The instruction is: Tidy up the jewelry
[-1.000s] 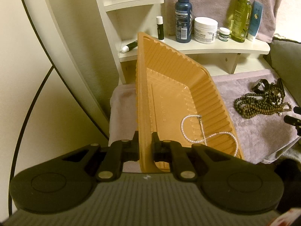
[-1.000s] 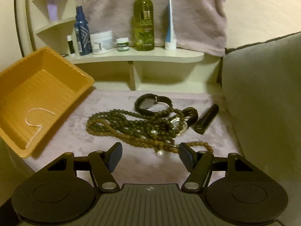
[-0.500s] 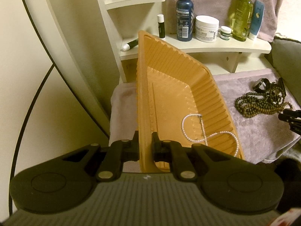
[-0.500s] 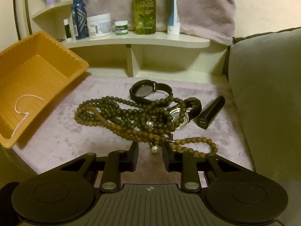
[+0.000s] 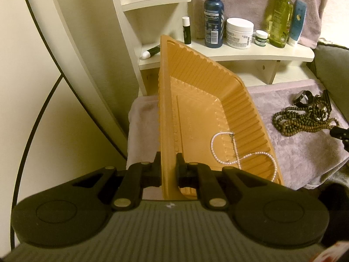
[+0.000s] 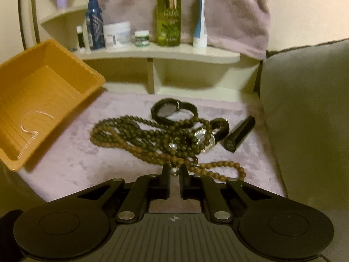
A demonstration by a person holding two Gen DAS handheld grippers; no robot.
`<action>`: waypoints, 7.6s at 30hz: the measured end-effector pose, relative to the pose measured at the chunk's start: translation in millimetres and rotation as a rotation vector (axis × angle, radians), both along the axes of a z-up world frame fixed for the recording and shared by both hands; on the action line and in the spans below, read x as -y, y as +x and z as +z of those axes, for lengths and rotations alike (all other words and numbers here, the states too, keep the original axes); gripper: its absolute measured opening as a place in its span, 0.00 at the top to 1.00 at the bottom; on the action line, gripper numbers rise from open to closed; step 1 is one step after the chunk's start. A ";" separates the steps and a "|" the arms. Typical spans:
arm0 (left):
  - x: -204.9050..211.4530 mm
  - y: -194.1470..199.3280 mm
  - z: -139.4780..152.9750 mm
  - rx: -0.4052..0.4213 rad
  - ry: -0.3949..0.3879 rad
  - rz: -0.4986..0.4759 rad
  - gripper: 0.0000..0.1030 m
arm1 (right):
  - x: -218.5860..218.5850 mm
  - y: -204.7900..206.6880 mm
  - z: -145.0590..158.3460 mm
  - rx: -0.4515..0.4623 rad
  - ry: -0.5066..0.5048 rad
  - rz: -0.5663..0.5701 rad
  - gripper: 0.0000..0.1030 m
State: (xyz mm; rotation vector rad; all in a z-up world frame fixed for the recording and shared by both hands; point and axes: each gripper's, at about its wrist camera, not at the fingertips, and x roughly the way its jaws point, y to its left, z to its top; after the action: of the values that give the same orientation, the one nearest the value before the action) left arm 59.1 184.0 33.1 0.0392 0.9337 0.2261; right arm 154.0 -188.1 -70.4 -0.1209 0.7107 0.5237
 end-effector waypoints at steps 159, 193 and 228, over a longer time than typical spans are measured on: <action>-7.1 -0.5 0.1 0.008 -0.021 0.002 0.90 | 7.1 30.2 -14.4 0.066 -0.198 -0.059 0.73; -7.9 -3.3 -1.7 0.008 -0.027 0.011 0.90 | 18.7 1.1 34.8 0.218 -0.072 -0.079 0.94; -8.4 -2.4 0.2 0.009 -0.028 -0.001 0.90 | -125.8 -48.4 179.0 0.539 0.293 0.367 0.94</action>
State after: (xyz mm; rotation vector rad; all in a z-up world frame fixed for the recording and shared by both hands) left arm 56.6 192.4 33.4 0.0129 0.9280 0.2118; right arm 105.5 -62.3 108.6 -0.1120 0.0766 0.8962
